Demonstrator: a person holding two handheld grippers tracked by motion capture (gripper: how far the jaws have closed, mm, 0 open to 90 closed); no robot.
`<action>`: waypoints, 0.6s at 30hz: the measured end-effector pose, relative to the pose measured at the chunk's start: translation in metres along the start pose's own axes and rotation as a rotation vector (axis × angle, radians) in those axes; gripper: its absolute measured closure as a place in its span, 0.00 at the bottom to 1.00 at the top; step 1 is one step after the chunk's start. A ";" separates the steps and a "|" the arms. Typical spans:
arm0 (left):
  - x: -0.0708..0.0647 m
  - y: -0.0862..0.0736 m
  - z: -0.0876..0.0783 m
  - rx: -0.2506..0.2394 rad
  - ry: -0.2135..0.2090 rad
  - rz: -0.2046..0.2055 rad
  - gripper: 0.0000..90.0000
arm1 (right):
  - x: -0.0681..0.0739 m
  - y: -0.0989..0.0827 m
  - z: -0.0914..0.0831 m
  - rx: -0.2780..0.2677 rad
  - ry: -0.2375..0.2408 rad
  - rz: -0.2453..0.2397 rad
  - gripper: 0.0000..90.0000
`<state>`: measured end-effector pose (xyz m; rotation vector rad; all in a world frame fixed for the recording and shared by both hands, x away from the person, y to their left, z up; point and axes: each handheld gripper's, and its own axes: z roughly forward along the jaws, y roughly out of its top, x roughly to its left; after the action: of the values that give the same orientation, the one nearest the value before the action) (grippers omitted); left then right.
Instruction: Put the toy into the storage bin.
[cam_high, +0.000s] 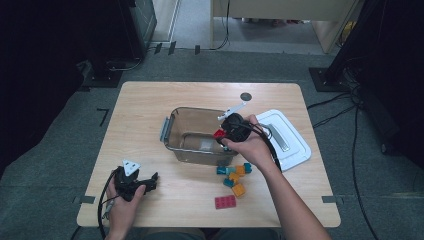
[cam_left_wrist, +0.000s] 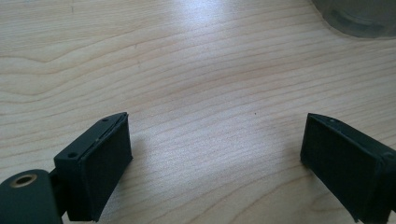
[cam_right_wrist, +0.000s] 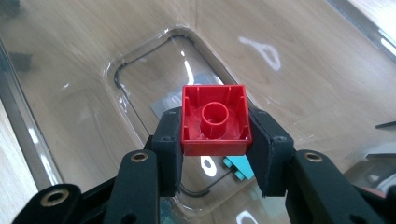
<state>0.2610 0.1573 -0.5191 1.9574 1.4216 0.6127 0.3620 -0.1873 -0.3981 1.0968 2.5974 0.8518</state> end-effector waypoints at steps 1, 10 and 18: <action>0.000 0.000 0.000 0.000 0.000 0.000 0.09 | 0.000 0.000 0.000 0.005 0.002 0.002 0.66; 0.000 0.000 0.000 0.000 0.000 0.001 0.09 | -0.001 -0.001 -0.004 -0.019 0.045 0.013 0.59; 0.000 0.000 0.000 0.000 0.000 0.002 0.09 | -0.003 -0.004 -0.013 -0.079 0.057 0.016 0.40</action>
<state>0.2611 0.1574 -0.5191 1.9588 1.4200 0.6136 0.3564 -0.1970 -0.3905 1.0887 2.5797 0.9943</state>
